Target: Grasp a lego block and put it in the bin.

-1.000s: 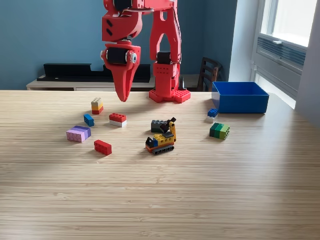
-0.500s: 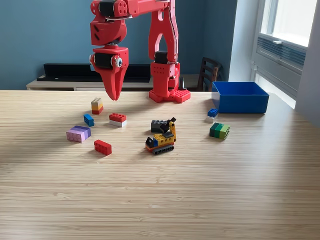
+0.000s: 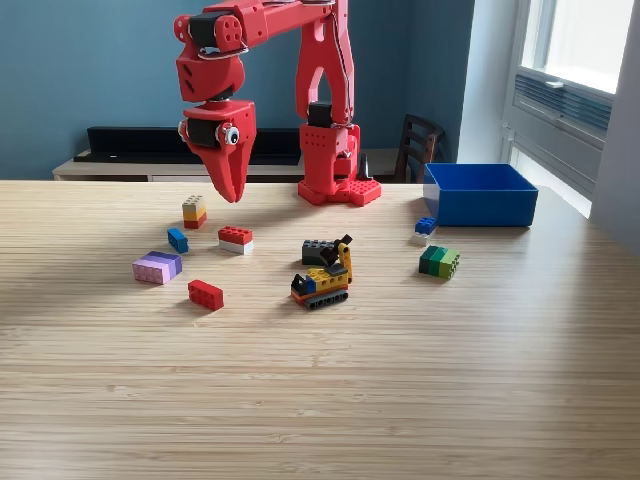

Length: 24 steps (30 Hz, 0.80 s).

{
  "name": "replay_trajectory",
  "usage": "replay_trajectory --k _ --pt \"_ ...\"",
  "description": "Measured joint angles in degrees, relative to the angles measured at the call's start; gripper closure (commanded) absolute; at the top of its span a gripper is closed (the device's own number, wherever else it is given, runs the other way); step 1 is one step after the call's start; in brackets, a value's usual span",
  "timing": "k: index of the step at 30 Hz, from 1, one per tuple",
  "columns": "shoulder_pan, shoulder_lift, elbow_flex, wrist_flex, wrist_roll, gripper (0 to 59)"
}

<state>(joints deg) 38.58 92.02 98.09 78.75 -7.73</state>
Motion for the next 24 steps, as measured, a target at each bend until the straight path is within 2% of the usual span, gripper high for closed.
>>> replay_trajectory --k 1,3,10,17,19,24 --pt "0.26 0.0 0.09 0.0 -0.18 45.6" --pt "0.7 0.0 0.18 0.0 -0.88 41.5" --pt "0.97 0.0 0.35 0.0 -3.43 33.5" --pt "0.97 0.0 5.54 -4.57 -5.98 31.8" --pt "0.97 0.09 7.65 -8.53 -6.68 31.7" --pt "0.97 0.18 13.54 -13.89 -7.21 32.2"
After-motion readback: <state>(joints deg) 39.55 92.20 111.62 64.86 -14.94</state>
